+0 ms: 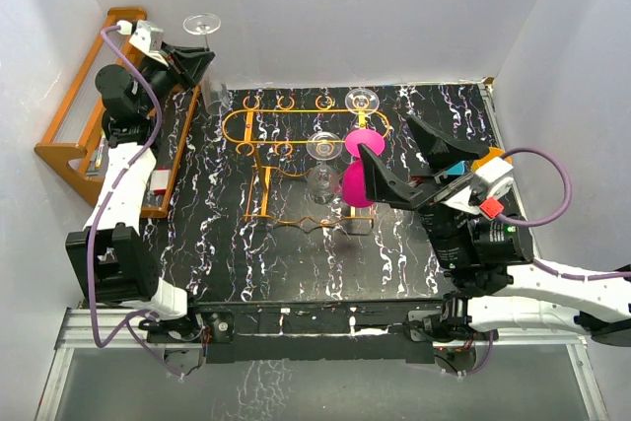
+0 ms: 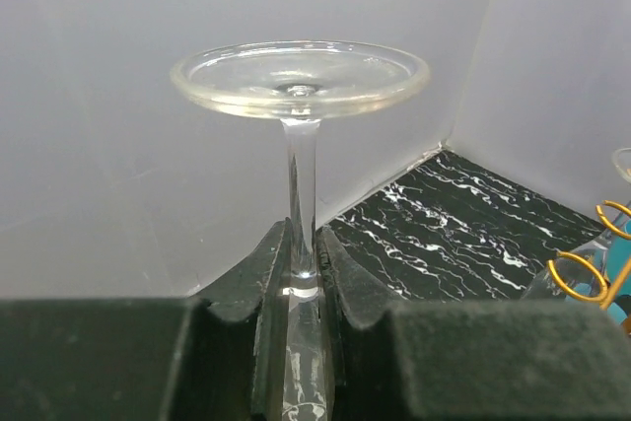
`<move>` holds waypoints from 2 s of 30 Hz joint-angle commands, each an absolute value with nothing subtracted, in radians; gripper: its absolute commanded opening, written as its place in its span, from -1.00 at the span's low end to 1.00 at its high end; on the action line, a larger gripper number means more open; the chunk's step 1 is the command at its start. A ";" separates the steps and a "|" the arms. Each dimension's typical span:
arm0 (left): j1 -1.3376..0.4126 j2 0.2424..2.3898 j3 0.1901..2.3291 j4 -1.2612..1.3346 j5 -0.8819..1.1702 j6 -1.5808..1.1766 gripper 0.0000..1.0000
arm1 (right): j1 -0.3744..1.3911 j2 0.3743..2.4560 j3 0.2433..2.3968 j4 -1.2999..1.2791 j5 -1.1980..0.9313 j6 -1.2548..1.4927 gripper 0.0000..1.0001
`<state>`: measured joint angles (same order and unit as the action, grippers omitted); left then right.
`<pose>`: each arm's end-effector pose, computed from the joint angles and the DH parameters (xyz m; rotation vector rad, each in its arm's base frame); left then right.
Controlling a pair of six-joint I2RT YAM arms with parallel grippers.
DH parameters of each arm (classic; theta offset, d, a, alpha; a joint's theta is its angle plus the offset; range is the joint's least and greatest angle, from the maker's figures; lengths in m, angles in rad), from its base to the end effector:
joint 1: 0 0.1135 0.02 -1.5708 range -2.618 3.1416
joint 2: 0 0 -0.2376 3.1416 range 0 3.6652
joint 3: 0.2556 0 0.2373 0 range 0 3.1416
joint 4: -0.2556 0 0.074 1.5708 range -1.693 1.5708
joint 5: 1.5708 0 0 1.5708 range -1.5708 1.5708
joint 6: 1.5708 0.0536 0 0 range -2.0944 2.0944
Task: Place the wine glass upside down on the wine glass rack
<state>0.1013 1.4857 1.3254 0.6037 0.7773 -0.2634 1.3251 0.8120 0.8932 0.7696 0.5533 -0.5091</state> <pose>0.3395 -0.0033 0.4210 0.4900 1.1837 -0.5765 0.0661 0.1477 0.4543 -0.2380 0.8571 0.5635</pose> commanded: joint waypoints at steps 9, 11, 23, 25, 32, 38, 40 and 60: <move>0.094 1.504 1.185 0.959 0.870 -0.251 -1.00 | 1.330 0.794 0.847 0.722 0.682 -0.478 0.97; 0.095 1.534 1.182 0.999 0.888 -0.263 -1.00 | 1.329 0.791 0.847 0.726 0.680 -0.467 0.97; 0.090 1.684 1.101 1.485 1.064 -0.504 -1.00 | 1.330 0.808 0.904 0.665 0.742 -0.448 0.97; 0.079 1.678 1.086 1.468 1.086 -0.488 -1.00 | 1.330 0.812 0.908 0.664 0.742 -0.444 0.97; 0.057 1.685 1.045 1.519 1.126 -0.483 -1.00 | 1.330 0.808 0.912 0.672 0.695 -0.401 0.97; 0.005 1.675 1.049 1.517 1.128 -0.479 -1.00 | 1.330 0.802 0.925 0.673 0.692 -0.370 0.97; -0.009 1.659 1.031 1.509 1.117 -0.460 -1.00 | 1.330 0.805 0.933 0.655 0.701 -0.355 0.97; -0.025 1.588 0.976 1.503 1.061 -0.425 -1.00 | 1.330 0.808 0.913 0.661 0.729 -0.328 0.97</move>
<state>-0.0277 1.6527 0.9852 1.4395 1.0828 -0.4309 1.3251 0.8169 0.8894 0.6415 0.7162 -0.3374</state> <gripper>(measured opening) 0.119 0.984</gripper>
